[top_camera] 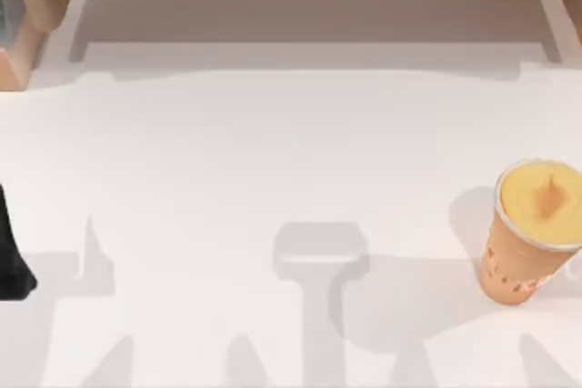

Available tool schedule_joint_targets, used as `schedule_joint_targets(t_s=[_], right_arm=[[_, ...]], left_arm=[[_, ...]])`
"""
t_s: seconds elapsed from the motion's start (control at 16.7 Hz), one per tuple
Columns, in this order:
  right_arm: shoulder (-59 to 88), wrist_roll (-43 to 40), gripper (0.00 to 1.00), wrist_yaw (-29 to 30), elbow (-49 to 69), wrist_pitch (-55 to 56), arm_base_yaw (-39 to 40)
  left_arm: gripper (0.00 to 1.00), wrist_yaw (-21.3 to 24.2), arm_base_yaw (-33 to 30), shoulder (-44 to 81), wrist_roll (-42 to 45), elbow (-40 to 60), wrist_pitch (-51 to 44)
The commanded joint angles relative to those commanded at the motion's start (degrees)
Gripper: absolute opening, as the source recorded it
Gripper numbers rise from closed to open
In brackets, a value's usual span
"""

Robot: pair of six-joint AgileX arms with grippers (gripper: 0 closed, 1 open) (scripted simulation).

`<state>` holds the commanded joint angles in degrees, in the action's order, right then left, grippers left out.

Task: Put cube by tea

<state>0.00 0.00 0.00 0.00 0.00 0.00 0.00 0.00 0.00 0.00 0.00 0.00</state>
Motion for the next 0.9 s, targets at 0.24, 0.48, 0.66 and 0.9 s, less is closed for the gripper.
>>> schedule_joint_targets(t_s=[0.24, 0.48, 0.66, 0.9], right_arm=[[1.86, 0.02, 1.0, 0.64, 1.86, 0.19, 0.6], [12.84, 0.15, 1.0, 3.99, 12.75, 1.15, 3.73], [27.03, 0.3, 1.0, 7.67, 26.11, 2.22, 7.17], [50.11, 0.51, 1.0, 13.17, 46.95, 3.81, 12.32]], left_arm=[[1.0, 0.0, 0.0, 0.0, 0.0, 0.0, 0.0], [1.0, 0.0, 0.0, 0.0, 0.0, 0.0, 0.0], [1.0, 0.0, 0.0, 0.0, 0.0, 0.0, 0.0], [1.0, 0.0, 0.0, 0.0, 0.0, 0.0, 0.0]])
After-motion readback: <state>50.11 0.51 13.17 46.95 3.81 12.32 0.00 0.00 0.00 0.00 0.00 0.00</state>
